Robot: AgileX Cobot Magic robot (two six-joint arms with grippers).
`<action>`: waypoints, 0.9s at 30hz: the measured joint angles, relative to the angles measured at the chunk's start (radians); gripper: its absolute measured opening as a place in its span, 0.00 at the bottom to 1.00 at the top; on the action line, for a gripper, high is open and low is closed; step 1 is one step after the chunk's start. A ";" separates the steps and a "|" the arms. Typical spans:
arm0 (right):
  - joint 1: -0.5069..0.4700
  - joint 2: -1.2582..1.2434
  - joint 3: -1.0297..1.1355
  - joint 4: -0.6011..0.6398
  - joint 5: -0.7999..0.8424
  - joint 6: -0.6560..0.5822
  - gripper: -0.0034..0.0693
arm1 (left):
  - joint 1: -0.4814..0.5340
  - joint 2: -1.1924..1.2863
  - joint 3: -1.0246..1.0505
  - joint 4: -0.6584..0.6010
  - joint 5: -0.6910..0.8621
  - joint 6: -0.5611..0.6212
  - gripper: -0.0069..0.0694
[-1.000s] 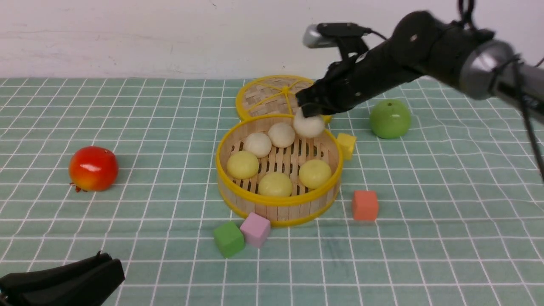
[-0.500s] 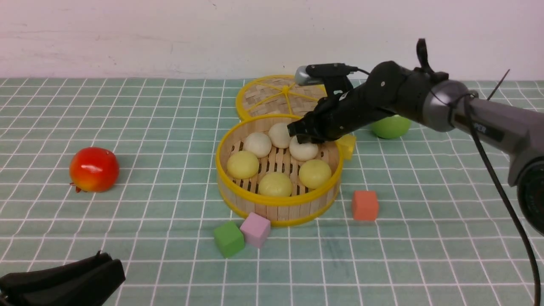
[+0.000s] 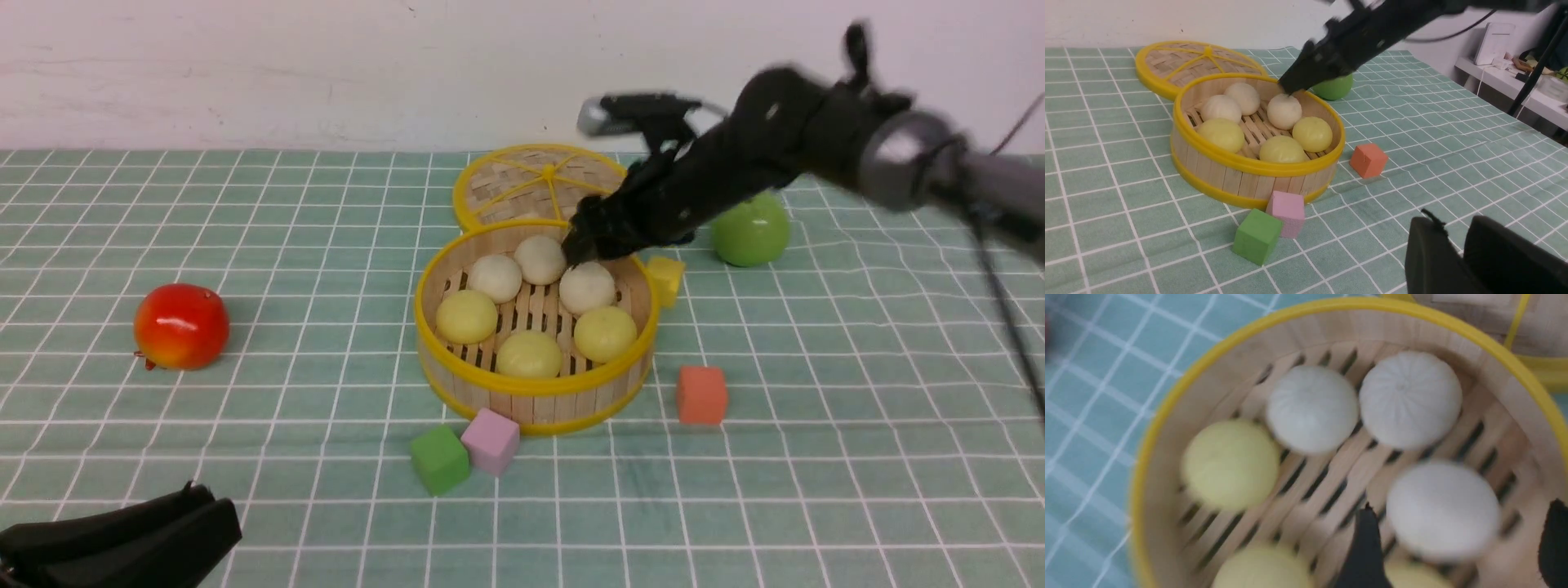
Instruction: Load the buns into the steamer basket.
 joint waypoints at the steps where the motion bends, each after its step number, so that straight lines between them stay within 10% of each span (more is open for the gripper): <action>1: -0.003 -0.046 -0.001 -0.029 0.066 0.028 0.74 | 0.000 0.000 0.000 0.000 0.000 0.000 0.27; 5: -0.007 -0.227 0.002 -0.154 0.362 0.135 0.57 | 0.000 0.000 0.000 0.000 0.000 0.000 0.27; 14: -0.007 -0.563 0.284 -0.282 0.424 0.328 0.18 | 0.000 0.000 0.000 0.000 0.000 0.000 0.28; 27: -0.007 -1.109 0.654 -0.262 0.442 0.353 0.15 | 0.000 0.000 0.000 0.000 0.000 0.000 0.29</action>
